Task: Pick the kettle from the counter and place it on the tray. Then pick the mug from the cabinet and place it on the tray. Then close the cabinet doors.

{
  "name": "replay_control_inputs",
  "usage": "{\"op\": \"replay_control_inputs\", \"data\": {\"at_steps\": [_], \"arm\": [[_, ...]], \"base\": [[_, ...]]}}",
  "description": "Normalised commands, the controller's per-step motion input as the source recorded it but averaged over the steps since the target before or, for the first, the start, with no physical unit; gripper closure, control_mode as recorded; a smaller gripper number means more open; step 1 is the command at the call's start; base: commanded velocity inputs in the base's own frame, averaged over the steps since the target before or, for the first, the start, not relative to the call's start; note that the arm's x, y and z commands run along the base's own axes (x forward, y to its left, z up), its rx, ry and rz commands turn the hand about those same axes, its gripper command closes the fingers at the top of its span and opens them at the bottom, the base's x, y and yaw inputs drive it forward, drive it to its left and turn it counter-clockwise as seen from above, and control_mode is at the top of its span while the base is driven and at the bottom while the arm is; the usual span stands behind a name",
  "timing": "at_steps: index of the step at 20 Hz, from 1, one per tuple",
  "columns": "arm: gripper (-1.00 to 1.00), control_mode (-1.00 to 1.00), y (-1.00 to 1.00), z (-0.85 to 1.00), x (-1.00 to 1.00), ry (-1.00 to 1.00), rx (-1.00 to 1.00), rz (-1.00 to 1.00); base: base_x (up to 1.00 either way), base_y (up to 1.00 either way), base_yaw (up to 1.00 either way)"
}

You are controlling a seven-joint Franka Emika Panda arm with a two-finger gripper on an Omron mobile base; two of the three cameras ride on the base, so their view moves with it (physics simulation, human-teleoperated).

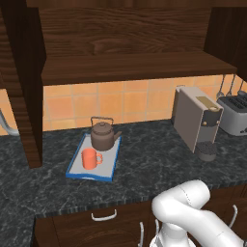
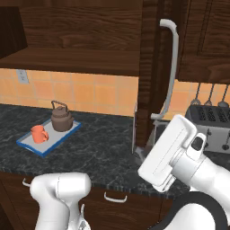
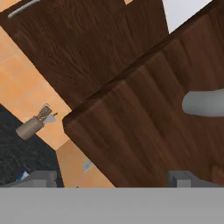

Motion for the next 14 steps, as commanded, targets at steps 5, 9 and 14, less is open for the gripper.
{"op": "replay_control_inputs", "data": {"at_steps": [5,9,14], "arm": [[-1.00,-1.00,0.67,0.00,0.34,-0.03,-0.41,0.08],[-1.00,-1.00,0.65,0.00,0.45,0.00,-0.37,0.05],[-1.00,-1.00,0.70,0.00,0.56,0.00,-0.30,0.03]], "base": [[0.00,0.00,0.00],[0.00,0.00,0.00],[0.00,0.00,0.00]]}}
